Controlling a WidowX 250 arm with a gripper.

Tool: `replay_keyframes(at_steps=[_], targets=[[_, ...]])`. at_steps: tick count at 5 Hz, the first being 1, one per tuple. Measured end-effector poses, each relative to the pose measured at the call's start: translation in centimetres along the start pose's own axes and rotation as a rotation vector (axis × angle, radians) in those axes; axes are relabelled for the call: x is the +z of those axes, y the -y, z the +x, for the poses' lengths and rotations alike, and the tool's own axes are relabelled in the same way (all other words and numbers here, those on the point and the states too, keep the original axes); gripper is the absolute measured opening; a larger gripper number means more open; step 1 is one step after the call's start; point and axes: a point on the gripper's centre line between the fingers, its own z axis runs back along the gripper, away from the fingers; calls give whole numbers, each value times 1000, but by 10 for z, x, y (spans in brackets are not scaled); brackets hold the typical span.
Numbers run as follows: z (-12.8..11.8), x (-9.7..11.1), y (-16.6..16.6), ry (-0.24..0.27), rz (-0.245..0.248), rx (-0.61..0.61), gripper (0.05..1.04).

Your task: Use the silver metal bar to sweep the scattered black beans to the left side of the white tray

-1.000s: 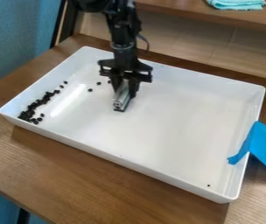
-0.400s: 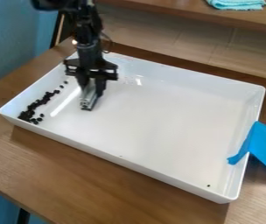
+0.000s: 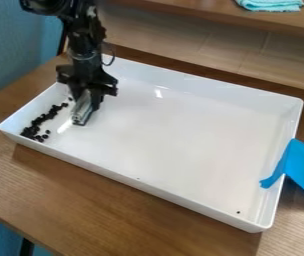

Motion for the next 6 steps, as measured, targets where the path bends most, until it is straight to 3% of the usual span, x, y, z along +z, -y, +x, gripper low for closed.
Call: replay_keyframes(at_steps=[1,2,3,4,5,6], targets=[[-3,-3,-16,-7,31,1,393],[-11,0,-15,-54,16,-15,393],[-15,22,-11,-80,-53,-20,393],[-19,55,2,-69,-130,-28,393],[-31,81,38,-63,-195,-78,393],[-41,87,79,-73,-203,-125,393]])
